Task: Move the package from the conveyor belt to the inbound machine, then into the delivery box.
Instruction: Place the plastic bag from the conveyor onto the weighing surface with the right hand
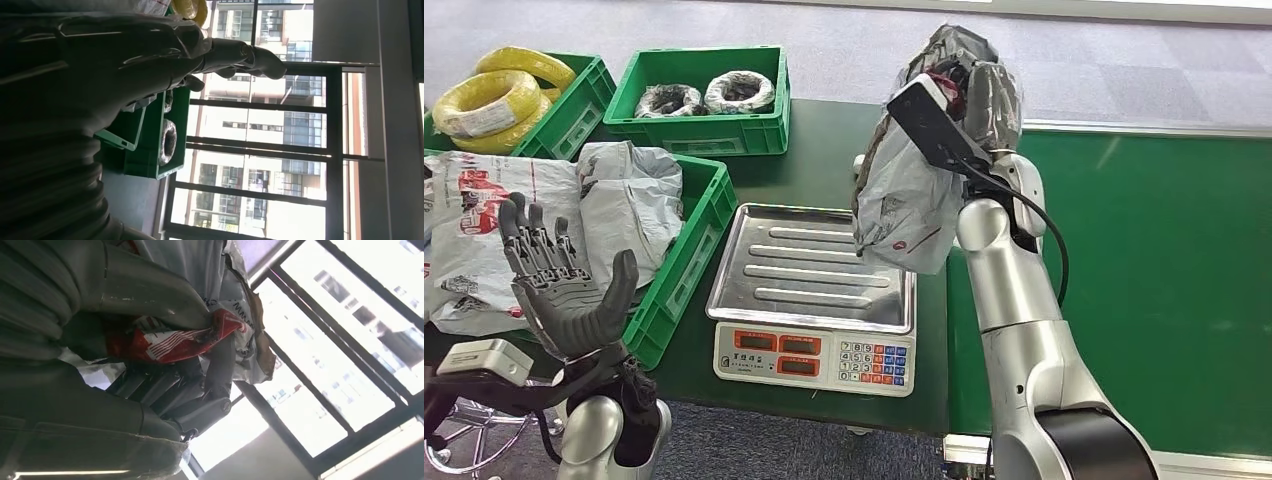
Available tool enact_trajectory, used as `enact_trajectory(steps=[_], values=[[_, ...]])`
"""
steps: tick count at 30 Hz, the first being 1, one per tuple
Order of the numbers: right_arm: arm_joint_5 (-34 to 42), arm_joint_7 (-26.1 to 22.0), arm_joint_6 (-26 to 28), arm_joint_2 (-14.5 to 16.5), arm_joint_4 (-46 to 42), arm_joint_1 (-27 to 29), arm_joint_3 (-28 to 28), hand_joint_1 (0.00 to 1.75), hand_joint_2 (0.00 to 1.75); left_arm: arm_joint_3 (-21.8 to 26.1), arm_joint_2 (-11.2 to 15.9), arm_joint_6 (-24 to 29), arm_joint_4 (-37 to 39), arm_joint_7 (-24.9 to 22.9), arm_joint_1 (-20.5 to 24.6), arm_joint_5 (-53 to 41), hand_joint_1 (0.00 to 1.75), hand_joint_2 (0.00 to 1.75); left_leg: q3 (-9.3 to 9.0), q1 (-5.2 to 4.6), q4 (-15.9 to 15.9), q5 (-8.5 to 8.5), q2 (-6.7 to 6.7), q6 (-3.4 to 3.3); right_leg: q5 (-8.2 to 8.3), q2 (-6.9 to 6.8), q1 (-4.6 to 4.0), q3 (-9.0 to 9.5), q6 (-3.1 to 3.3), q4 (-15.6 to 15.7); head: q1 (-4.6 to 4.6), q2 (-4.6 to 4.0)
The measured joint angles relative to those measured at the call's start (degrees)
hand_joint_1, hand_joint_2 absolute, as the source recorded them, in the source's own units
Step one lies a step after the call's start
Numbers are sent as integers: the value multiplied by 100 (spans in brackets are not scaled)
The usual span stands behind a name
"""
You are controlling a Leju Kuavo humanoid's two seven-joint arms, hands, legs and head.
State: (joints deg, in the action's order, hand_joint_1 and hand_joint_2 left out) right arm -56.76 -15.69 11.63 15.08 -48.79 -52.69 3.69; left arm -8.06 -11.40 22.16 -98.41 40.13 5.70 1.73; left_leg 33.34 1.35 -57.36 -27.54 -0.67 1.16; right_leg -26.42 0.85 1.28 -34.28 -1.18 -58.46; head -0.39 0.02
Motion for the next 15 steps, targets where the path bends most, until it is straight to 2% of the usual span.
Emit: enact_trajectory(steps=[4,9,15], values=[[-123,101,-191,15,915,-477,240,175,175,-7,-26,-25,60,0,35,0,0,175,0,-1,0,-1,-2,0,0,-1,2,0,0,2,-1,0],[-296,-138,-315,74,1709,-747,526,175,175,-5,-31,-89,73,0,24,1,0,175,-1,0,0,-1,-3,0,0,-1,0,-1,0,1,-2,0],[-319,-923,-677,168,2132,-773,823,175,175,7,-31,-221,76,0,30,1,0,175,0,0,0,-1,-2,0,0,0,0,-2,0,1,0,0]])
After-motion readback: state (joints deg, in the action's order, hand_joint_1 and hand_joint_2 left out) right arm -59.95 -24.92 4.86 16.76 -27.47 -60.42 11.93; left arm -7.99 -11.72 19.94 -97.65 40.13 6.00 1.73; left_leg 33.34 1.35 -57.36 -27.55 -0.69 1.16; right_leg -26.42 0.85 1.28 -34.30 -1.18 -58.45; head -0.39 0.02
